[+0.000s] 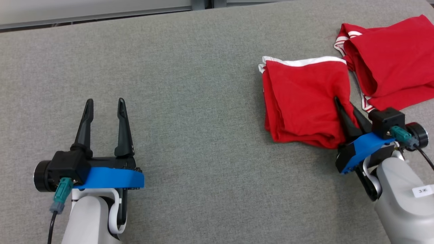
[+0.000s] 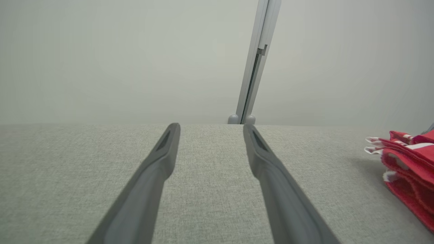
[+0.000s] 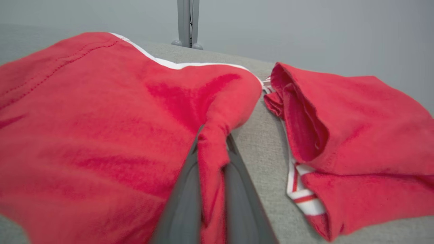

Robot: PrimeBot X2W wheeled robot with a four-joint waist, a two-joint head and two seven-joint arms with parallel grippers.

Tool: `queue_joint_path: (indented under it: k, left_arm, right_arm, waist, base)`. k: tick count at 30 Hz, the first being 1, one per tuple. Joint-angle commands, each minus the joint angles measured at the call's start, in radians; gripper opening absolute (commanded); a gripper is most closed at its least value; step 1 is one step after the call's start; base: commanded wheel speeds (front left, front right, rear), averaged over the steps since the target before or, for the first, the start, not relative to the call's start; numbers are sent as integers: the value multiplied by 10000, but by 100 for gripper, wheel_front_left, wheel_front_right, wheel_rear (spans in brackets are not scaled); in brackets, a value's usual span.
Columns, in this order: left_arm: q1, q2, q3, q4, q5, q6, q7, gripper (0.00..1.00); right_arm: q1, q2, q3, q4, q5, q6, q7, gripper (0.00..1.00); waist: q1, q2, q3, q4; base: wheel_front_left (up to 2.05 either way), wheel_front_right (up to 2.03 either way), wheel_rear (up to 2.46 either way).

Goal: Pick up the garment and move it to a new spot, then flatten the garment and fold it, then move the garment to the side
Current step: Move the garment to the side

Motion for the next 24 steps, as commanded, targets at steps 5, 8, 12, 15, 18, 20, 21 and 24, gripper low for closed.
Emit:
queue_joint_path:
  k: [5, 8, 12, 15, 18, 20, 21, 24]
  left_arm:
    - [-385, 21, 11, 11, 112, -126, -44, 100]
    - [-522, 10, -40, -50, 156, -156, -44, 100]
    - [-627, 1, -51, -201, 203, -156, -44, 100]
    - [-704, -10, -118, -337, 252, -143, -44, 100]
    - [-790, -12, -173, -492, 279, -132, -44, 100]
    - [-894, -13, -187, -598, 309, -157, -44, 100]
    - [-914, -9, -196, -648, 335, -173, -45, 100]
    - [-1016, 14, -219, -743, 389, -219, -44, 100]
  right_arm:
    - [-670, -541, 434, -584, -59, 1, 198, 0]
    - [-1124, -1205, 687, -871, -73, 1, 515, 0]
    - [-1566, -2326, 907, -1318, 113, 1, 1050, 0]
    - [-1739, -3291, 918, -1590, 371, 0, 1468, 0]
    - [-1918, -4257, 839, -1748, 859, 0, 1788, 0]
    - [-1958, -4761, 809, -1810, 1133, 1, 2020, 0]
    - [-2009, -5083, 764, -1759, 1211, 0, 2164, 0]
    - [-2224, -5694, 705, -1553, 1375, 0, 2434, 0]
  waist:
    - [0, 0, 220, 22]
    - [0, 0, 425, 104]
    - [0, 0, 752, 103]
    - [0, 0, 1024, 102]
    - [0, 0, 1306, 69]
    - [0, 0, 1452, 44]
    - [0, 0, 1519, 40]
    - [0, 0, 1687, 40]
  base:
    - [0, 0, 0]
    - [0, 0, 0]
    - [0, 0, 0]
    - [0, 0, 0]
    - [0, 0, 0]
    - [0, 0, 0]
    - [0, 0, 0]
    - [0, 0, 0]
